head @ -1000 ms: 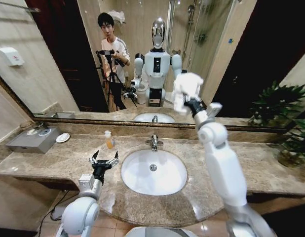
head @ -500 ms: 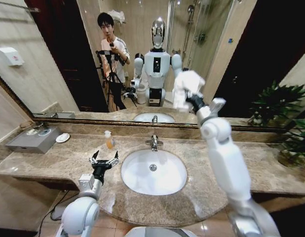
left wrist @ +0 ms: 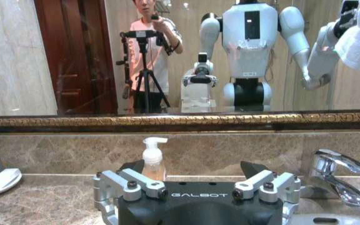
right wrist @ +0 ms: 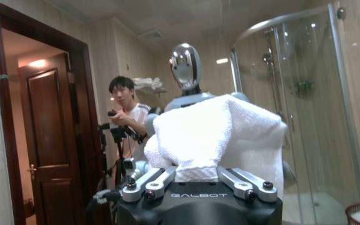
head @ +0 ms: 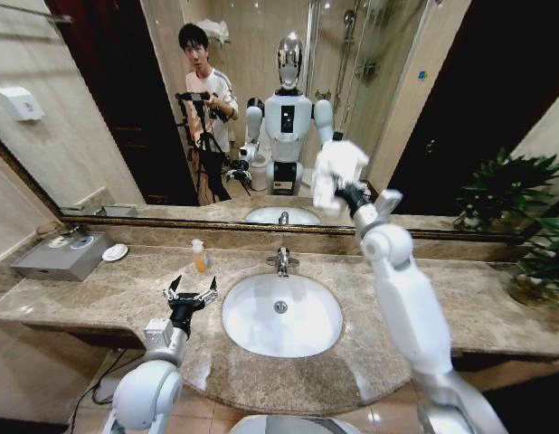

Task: Pick up the towel from the sink counter and wipe the mirror surface.

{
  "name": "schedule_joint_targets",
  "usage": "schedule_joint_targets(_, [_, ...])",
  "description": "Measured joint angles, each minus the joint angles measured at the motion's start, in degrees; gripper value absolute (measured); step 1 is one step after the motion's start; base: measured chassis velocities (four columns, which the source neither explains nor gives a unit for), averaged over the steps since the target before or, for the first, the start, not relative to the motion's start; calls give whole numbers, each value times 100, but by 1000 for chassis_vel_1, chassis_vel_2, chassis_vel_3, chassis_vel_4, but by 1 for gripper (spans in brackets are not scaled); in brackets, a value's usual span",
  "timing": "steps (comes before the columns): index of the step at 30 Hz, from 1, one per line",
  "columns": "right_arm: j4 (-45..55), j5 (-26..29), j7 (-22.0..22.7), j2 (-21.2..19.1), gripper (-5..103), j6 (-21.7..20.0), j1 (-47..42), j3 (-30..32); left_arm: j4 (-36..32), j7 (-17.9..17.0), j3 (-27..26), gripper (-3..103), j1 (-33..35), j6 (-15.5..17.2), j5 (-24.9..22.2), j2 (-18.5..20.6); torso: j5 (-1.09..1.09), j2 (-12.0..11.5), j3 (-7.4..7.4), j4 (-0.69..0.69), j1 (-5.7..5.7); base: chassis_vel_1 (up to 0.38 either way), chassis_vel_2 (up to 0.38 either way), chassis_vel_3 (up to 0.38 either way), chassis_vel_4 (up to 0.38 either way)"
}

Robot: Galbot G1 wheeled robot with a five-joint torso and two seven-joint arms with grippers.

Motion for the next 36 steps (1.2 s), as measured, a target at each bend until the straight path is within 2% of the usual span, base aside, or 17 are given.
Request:
schedule_joint_targets(7, [248, 421, 301, -392, 12, -176, 1017, 18, 0, 0, 0, 100, 0, 0, 0, 0, -3, 0, 0, 2, 2, 0, 0, 0, 0])
schedule_joint_targets(11, [324, 520, 342, -502, 12, -218, 1181, 56, 0, 0, 0, 100, 0, 0, 0, 0, -3, 0, -1, 1, 1, 0, 0, 0, 0])
schedule_joint_targets(17, [209, 339, 159, -391, 12, -171, 643, 63, 0, 1, 0, 100, 1, 0, 0, -1, -2, 0, -1, 0, 1, 0, 0, 0, 0])
schedule_joint_targets(23, [-41, 34, -98, -150, 12, 0, -263, 86, 0, 0, 0, 100, 0, 0, 0, 0, 0, 0, 0, 0, 0, 0, 0, 0, 0])
schedule_joint_targets(27, [-3, 4, -121, -148, 12, 12, -283, 92, 0, 0, 0, 100, 0, 0, 0, 0, -1, 0, 0, 0, 0, 0, 0, 0, 0])
schedule_joint_targets(36, [211, 426, 287, -416, 12, -140, 908, 46, 0, 0, 0, 100, 0, 0, 0, 0, -3, 0, 0, 1, 1, 0, 0, 0, 0])
